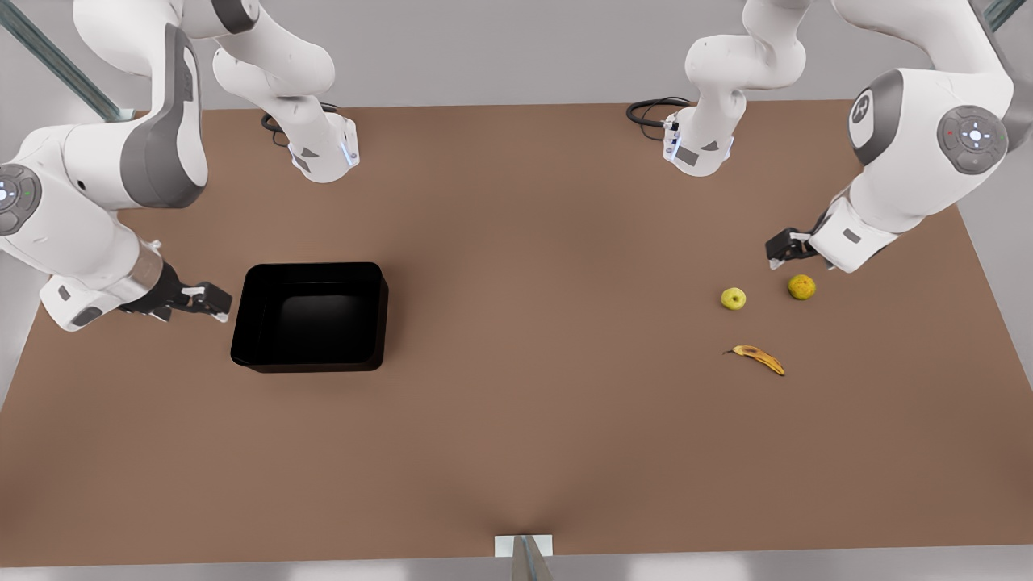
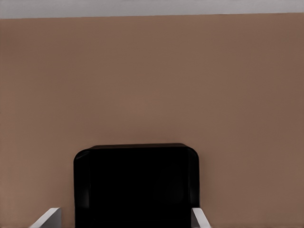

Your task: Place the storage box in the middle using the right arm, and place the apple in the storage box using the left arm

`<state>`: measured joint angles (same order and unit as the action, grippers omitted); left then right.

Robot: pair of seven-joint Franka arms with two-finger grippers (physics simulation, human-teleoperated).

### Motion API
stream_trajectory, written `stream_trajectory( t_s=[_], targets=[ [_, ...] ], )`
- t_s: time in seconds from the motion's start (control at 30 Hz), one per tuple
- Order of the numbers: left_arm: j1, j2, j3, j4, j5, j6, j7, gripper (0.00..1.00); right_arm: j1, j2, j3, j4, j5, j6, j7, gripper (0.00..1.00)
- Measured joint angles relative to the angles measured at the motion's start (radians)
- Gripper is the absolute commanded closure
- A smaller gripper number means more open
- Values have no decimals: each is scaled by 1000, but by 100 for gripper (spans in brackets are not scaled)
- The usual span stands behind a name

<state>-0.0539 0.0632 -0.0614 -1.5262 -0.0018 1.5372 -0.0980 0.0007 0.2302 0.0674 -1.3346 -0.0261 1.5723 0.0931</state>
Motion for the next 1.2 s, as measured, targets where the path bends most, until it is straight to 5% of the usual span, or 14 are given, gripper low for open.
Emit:
stream_trajectory(
  t_s=[0.17, 0.3, 0.5, 0.7, 0.87, 1.2],
  targets=[
    [18, -7, -6, -360, 2, 362, -18, 0, 6, -5, -3, -19, 2, -6, 3, 0],
    [-28, -54, -11, -677, 0, 779, -23, 0, 8, -163, 8, -352, 3, 152, 7, 0],
    [-32, -9, -12, -983, 12, 1132, -20, 0, -37, -59, 12, -379, 0, 185, -9, 0],
    [190, -37, -13, -1109, 95, 1150, -21, 0, -137, -66, 13, -587, -36, 396, -16, 0],
    [73, 11, -14, -1117, 121, 1150, -27, 0, -173, -38, 13, -669, -40, 492, -161, 0],
    [142, 98, -14, -1070, 128, 1153, -26, 0, -206, 61, 14, -739, -55, 624, -233, 0]
  ],
)
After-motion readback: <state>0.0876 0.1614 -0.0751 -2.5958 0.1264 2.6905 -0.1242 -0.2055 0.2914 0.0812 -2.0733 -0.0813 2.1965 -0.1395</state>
